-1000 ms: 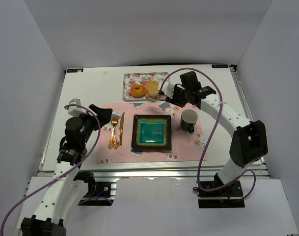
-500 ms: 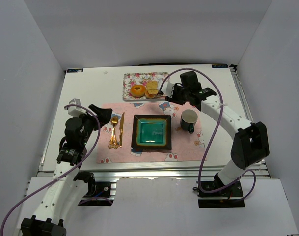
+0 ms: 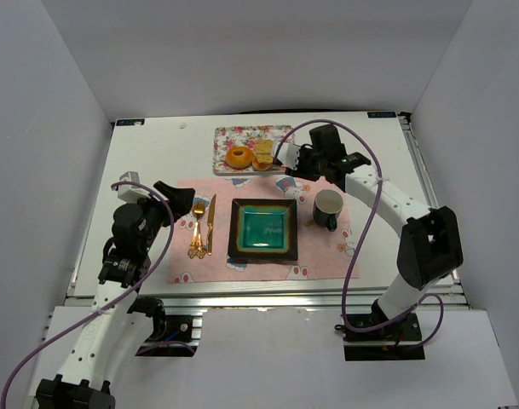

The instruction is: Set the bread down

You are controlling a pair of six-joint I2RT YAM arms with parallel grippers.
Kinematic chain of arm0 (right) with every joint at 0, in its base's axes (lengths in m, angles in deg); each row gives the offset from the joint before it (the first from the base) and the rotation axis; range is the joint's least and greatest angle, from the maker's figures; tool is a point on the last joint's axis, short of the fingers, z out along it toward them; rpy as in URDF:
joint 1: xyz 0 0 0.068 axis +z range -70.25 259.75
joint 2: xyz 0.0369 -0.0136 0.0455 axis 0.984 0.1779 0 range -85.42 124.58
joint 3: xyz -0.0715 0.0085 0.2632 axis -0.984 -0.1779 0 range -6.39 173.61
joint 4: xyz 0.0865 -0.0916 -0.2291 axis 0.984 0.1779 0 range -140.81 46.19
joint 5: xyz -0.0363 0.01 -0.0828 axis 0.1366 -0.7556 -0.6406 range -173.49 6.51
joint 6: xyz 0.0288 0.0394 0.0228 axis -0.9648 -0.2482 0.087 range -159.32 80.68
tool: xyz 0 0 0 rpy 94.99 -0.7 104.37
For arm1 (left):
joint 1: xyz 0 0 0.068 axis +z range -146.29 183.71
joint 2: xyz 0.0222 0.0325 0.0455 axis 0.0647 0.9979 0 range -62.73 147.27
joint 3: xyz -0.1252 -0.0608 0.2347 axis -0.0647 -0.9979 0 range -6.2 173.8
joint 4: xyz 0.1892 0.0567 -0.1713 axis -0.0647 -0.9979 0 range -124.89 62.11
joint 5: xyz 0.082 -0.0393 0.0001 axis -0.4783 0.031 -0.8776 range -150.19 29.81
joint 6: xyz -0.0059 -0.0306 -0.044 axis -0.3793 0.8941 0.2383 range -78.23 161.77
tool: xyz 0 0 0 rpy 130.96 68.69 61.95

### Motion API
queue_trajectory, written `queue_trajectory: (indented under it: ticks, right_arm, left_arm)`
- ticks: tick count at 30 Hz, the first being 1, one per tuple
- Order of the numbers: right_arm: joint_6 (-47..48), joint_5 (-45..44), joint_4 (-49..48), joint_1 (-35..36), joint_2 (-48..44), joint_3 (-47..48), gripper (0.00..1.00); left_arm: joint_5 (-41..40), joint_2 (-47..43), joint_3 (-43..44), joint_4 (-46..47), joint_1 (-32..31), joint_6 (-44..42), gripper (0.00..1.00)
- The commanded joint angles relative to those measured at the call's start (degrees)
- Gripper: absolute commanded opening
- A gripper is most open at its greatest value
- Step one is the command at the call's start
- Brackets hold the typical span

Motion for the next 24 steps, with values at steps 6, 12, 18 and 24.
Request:
queue_trajectory:
  ticks: [6,12,18,24]
  right_arm:
    - [1.3,-0.9,-3.1,0.3,1.5,-0.6,0.44]
    - [1.5,-1.8,-3.6,0.4,2.0,-0.5,0.44]
    - [2.5,-4.6,-7.2,0.4,3.1,-1.8,0.43]
    - [3.6,-5.3,-7.2,0.4,3.7,-2.7,0.32]
  left_arm:
    - [-0.7,-1.0,0.3,-0.5,0.1,0.3,0.98]
    - [-0.9,-1.4,0.0,-0.6,0.1,0.4,0.98]
    - [-0.8,-1.4,0.1,-0.4,0.1,0.8,0.98]
    - [-1.0,-2.0,0.2,-0.7,0.1,0.8,0.98]
